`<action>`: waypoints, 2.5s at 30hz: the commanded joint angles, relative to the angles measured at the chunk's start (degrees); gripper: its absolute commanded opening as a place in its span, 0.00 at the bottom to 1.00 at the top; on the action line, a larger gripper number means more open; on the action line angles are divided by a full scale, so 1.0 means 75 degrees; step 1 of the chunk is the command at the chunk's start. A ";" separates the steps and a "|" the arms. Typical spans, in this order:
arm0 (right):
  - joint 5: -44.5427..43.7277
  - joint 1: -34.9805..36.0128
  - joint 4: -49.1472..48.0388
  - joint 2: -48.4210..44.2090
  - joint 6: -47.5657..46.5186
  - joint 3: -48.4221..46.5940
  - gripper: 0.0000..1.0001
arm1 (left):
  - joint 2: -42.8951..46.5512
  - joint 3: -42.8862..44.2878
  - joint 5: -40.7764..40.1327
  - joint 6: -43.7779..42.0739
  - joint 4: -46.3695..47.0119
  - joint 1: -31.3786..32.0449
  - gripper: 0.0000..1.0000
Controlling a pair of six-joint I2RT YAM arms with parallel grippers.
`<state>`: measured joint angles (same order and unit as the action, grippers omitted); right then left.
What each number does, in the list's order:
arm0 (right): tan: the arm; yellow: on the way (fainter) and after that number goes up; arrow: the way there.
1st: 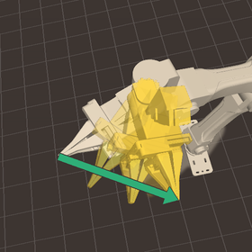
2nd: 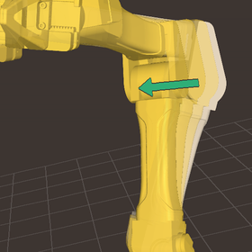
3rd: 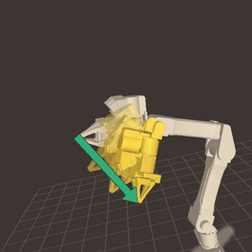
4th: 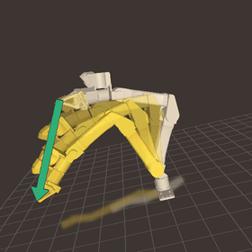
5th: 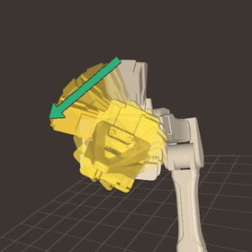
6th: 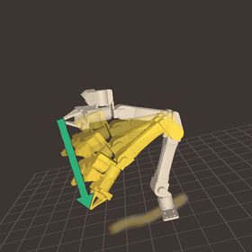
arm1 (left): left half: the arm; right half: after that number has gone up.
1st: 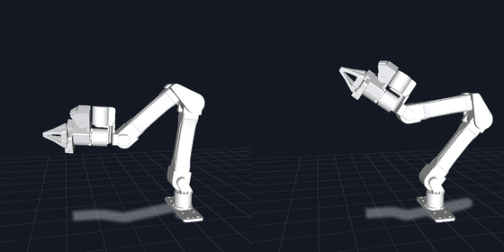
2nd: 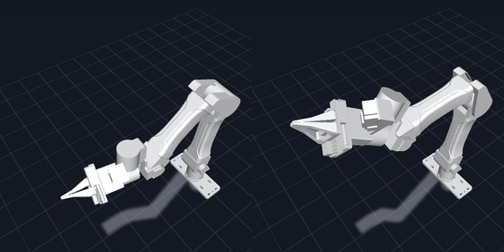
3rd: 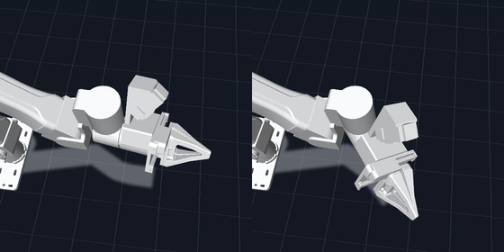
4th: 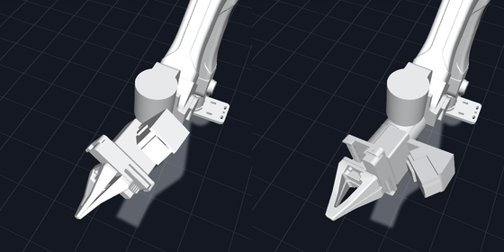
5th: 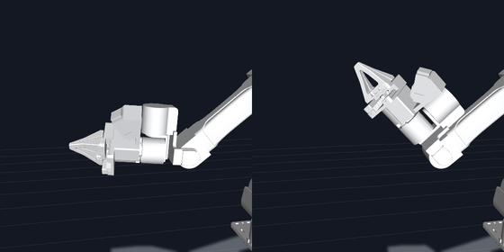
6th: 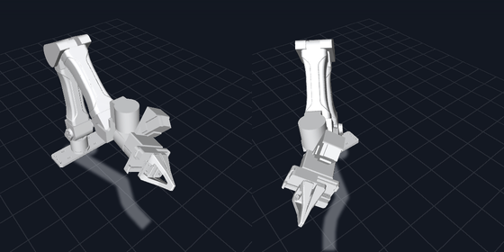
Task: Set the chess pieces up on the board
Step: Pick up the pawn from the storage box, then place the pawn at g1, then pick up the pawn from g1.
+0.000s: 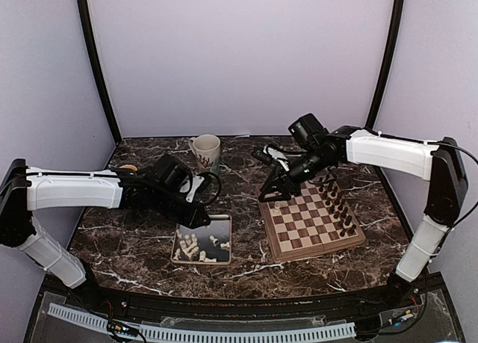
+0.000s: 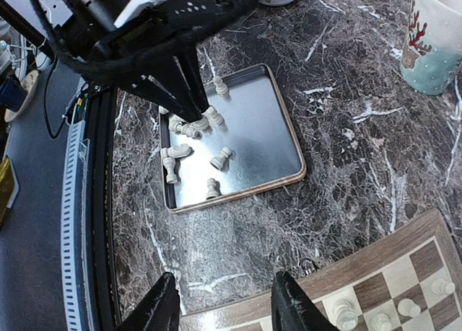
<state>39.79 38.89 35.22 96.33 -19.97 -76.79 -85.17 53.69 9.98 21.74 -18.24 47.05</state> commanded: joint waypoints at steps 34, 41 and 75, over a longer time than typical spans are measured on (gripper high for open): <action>-0.1879 -0.3317 -0.2588 -0.3691 0.0392 0.3365 0.47 | -0.5765 0.7553 -0.0524 -0.3130 -0.2406 0.2015 0.11; -0.1668 -0.3324 -0.2509 -0.3598 0.0301 0.3382 0.48 | -0.6092 0.7761 -0.0445 -0.3092 -0.2431 0.2076 0.15; -0.2312 -0.0229 0.1388 -0.1017 -0.2152 0.1115 0.45 | -0.1867 0.3825 -0.0921 -0.2449 -0.0722 -0.0984 0.32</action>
<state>26.81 34.63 42.68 87.00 -34.92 -64.66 -103.42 84.90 2.17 -0.16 -29.76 41.25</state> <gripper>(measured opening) 0.451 0.325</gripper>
